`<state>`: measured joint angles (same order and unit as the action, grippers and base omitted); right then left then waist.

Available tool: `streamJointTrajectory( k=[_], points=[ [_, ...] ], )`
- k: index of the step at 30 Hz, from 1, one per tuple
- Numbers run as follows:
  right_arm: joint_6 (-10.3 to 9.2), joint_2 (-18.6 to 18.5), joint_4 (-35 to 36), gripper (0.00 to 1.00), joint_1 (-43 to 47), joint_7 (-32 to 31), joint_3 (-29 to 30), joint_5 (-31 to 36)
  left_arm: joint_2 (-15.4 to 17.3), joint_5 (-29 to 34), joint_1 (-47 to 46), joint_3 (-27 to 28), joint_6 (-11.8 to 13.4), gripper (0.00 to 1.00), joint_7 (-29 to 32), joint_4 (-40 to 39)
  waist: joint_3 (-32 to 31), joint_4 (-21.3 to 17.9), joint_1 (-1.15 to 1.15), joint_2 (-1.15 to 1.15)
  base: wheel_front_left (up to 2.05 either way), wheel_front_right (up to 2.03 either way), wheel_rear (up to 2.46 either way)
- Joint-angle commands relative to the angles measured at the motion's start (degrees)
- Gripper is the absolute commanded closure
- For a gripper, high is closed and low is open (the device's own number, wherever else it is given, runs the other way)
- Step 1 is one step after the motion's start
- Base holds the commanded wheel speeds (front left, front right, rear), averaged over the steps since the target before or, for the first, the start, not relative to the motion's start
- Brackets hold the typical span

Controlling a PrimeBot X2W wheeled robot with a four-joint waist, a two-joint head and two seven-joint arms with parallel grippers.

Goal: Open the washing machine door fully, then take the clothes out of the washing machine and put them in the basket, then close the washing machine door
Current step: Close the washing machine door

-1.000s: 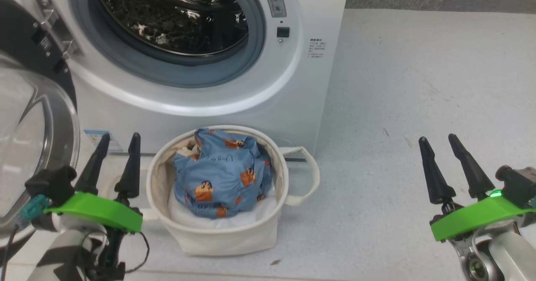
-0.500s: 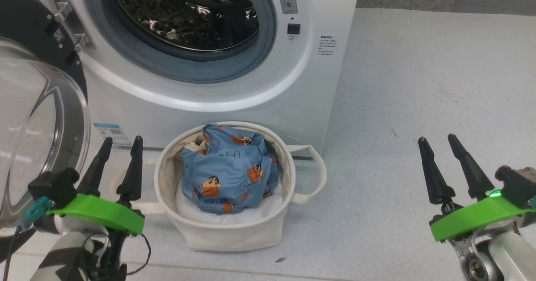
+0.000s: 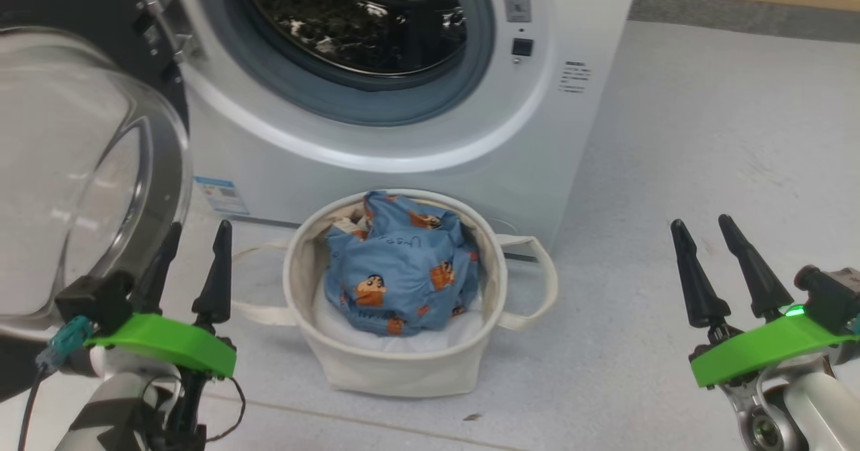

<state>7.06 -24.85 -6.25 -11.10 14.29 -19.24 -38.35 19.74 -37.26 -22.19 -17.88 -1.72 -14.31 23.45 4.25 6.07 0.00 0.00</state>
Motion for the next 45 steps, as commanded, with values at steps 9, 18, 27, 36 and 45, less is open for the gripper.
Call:
streamJointTrajectory(
  k=[9,18,27,36,45],
  points=[
    [0.43,-1.7,1.5,0.00,-0.8,0.7,-1.0,-0.1,0.6,3.0,-0.9,4.8,1.4,0.00,-0.7,-4.0,-0.3,5.5,0.00,0.00,0.00,0.00,0.00],
    [0.43,-1.8,1.2,0.00,-1.1,0.7,-1.8,-0.4,-1.0,4.3,1.4,7.4,0.8,0.00,-0.7,-5.2,-0.6,10.4,0.00,0.00,0.00,0.00,0.00],
    [0.43,-2.2,0.9,0.00,-1.5,0.7,-2.2,-0.7,-2.0,5.0,2.4,9.2,0.7,0.00,-0.7,-5.4,-0.5,14.9,0.00,0.00,0.00,0.00,0.00],
    [0.43,-2.7,0.9,0.00,-2.3,0.7,-2.9,-0.9,-3.3,5.9,3.4,10.8,-0.1,0.00,-0.7,-5.8,0.1,19.5,0.00,0.00,0.00,0.00,0.00],
    [0.43,-3.2,0.8,0.00,-2.9,0.7,-3.5,-1.2,-4.1,6.5,4.0,11.6,-0.7,0.00,-0.7,-5.6,0.4,23.4,0.00,0.00,0.00,0.00,0.00]
  ],
)
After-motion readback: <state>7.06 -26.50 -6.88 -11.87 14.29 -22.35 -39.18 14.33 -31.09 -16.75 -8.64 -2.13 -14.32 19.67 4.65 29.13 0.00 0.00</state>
